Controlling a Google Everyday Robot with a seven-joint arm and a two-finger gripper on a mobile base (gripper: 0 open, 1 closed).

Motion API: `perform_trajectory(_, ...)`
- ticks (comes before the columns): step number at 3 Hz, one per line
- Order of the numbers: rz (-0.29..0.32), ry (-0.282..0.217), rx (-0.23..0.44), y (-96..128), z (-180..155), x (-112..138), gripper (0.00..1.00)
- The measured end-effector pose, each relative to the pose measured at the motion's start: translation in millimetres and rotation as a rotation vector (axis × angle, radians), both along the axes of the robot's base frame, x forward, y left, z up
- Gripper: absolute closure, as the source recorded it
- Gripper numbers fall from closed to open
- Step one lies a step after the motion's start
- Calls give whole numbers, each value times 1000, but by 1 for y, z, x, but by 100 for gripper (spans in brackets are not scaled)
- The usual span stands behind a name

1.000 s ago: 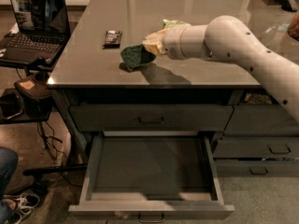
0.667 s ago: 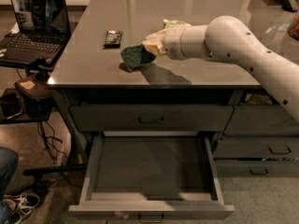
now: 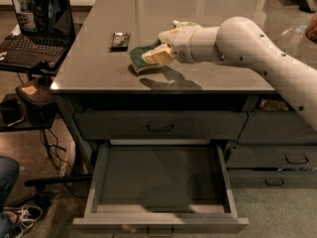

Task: Pick sponge from middle drawer and place on counter

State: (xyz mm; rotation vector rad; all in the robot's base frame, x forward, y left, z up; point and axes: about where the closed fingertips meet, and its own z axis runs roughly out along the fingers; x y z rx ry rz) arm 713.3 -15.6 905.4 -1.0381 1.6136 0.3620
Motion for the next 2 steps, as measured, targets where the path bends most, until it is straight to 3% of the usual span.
perform_trajectory(1, 0, 0, 0, 0, 0, 0, 0)
perform_trajectory(2, 0, 0, 0, 0, 0, 0, 0)
